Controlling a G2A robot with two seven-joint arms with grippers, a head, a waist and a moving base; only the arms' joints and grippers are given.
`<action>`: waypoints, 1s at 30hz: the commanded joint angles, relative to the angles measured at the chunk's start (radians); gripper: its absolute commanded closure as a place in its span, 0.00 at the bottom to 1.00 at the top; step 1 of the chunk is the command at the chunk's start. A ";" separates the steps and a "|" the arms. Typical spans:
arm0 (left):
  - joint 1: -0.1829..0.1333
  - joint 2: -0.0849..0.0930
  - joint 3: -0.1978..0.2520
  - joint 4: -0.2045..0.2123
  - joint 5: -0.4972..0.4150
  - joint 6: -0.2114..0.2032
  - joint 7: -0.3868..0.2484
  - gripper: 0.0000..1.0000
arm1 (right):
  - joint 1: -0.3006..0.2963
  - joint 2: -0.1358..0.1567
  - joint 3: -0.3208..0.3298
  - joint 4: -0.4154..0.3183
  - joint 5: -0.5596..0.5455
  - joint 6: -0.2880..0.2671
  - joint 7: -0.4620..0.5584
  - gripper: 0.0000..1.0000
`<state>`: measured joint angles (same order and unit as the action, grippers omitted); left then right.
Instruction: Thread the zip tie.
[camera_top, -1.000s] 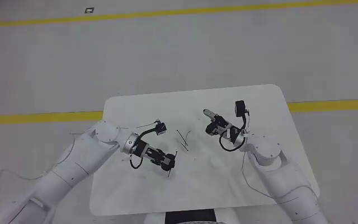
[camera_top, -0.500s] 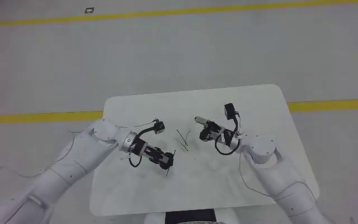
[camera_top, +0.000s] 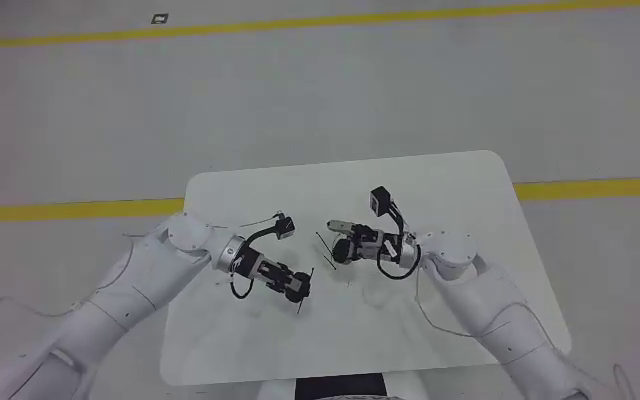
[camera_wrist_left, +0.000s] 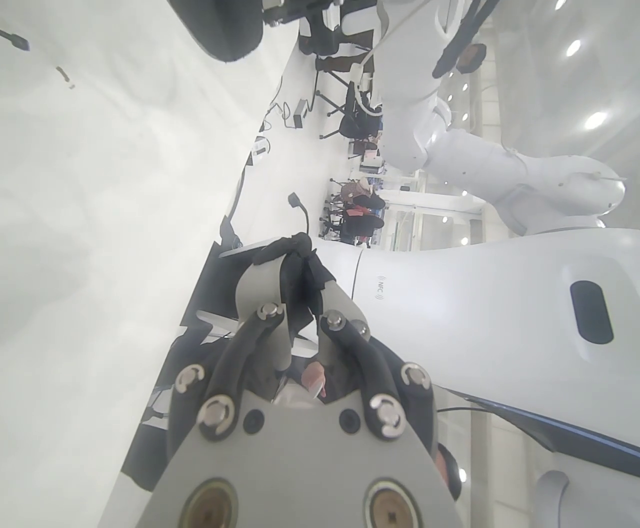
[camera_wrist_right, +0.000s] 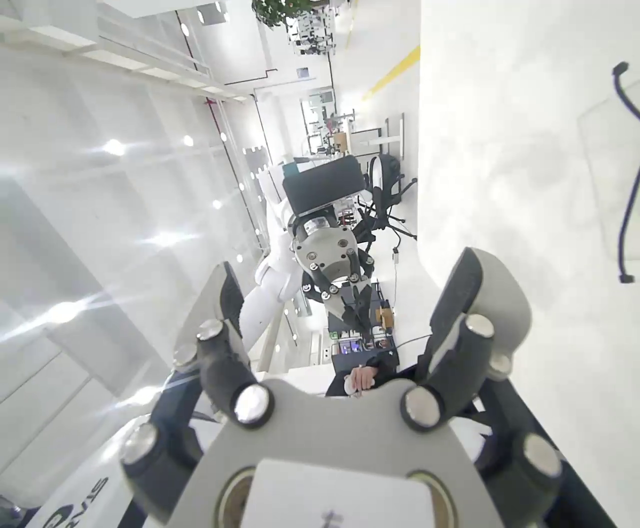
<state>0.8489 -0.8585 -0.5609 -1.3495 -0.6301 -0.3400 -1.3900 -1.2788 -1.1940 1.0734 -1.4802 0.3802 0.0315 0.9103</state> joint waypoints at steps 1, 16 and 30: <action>0.000 0.000 0.000 0.000 0.000 0.000 0.000 1.00 | 0.000 0.000 0.000 0.000 0.000 0.000 0.000 0.00; 0.010 0.003 0.006 0.005 -0.058 0.000 0.000 1.00 | 0.041 -0.009 -0.047 0.115 0.137 -0.075 0.222 0.00; 0.006 0.003 0.013 0.005 -0.052 0.000 0.000 1.00 | 0.057 -0.016 -0.074 0.134 0.171 -0.081 0.233 0.18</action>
<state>0.8549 -0.8559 -0.5480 -1.3448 -0.6816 -0.3400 -1.3900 -1.2245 -1.2091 1.0014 -1.3495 0.5503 -0.0477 1.1403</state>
